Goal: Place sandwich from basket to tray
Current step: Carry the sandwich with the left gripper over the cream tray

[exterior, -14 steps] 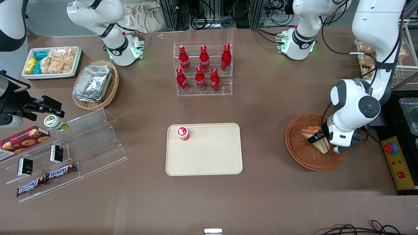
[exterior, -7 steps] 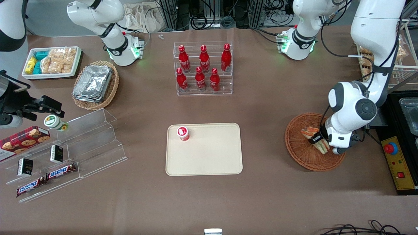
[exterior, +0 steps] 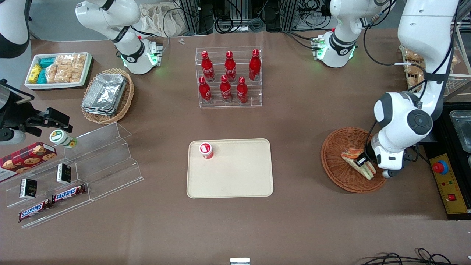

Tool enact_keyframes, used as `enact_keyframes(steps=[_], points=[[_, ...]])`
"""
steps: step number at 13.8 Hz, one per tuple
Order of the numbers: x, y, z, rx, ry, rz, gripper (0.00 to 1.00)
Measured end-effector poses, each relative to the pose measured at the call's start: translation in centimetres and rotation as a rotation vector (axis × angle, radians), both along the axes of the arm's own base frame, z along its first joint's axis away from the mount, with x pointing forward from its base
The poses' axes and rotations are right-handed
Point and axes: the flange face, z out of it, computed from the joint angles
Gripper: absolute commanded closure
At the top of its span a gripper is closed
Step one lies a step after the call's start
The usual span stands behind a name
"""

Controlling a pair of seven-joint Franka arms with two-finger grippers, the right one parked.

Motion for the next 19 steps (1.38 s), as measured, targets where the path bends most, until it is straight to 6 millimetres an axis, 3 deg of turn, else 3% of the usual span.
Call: enact_keyframes(steps=[3, 7, 8, 10, 12, 15, 17, 19], points=[[1.8, 0.0, 5.2, 0.004, 0.068, -0.003, 1.00], [4.0, -0.3, 16.7, 0.004, 0.142, -0.016, 1.00], [4.2, -1.0, 18.7, 0.000, 0.140, -0.029, 1.00], [4.1, -4.3, 21.0, -0.015, 0.124, -0.081, 1.00], [3.7, -8.8, 21.4, -0.037, 0.120, -0.150, 1.00], [3.8, -15.7, 20.5, -0.089, 0.124, -0.264, 1.00], [4.6, -20.8, 18.1, -0.133, 0.114, -0.336, 1.00], [4.7, -26.3, 14.0, -0.141, 0.101, -0.409, 1.00]])
